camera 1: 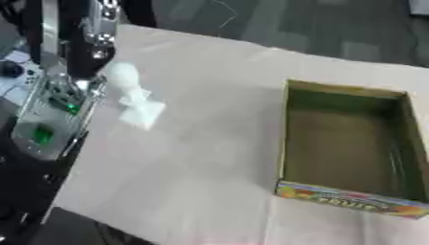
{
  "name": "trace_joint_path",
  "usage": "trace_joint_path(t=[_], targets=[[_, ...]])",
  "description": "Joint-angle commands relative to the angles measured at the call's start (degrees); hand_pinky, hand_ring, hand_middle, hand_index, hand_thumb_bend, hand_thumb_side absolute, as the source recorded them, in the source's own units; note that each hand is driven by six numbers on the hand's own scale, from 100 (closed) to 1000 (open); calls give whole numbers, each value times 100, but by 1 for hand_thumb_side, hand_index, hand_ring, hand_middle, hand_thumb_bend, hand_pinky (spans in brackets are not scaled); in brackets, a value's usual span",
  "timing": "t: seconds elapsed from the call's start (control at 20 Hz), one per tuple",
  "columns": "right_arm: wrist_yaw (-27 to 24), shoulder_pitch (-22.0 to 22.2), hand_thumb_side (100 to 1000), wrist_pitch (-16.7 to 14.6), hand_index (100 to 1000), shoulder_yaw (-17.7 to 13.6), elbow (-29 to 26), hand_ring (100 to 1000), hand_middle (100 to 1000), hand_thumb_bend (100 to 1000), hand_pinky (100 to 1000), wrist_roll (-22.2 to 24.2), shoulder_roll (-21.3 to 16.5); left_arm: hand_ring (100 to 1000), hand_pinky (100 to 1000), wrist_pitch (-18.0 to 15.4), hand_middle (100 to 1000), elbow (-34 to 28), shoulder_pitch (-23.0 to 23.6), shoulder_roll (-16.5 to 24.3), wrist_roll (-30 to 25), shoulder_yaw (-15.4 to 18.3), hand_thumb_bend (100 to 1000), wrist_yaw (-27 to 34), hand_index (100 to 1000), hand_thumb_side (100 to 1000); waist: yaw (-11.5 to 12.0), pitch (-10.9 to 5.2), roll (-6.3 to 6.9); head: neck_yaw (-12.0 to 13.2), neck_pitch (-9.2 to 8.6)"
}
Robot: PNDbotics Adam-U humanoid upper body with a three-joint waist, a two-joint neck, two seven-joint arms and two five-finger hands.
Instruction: Pick up objects on the table and place them in the box.
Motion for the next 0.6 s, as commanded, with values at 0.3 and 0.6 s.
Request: trace_joint_path(t=[0.3, 0.6], targets=[[26, -149, 1000, 26, 534, 13, -42, 359, 390, 100, 429, 46, -60, 699, 737, 512, 857, -65, 155, 411, -439, -295, 100, -457, 864, 823, -123, -73, 37, -176, -5], [7, -150, 1000, 82, 534, 93, -81, 359, 390, 100, 430, 80, -25, 730, 782, 1638, 862, -65, 205, 1578, -1066, -514, 100, -1075, 864, 810, -286, -101, 139, -65, -5]])
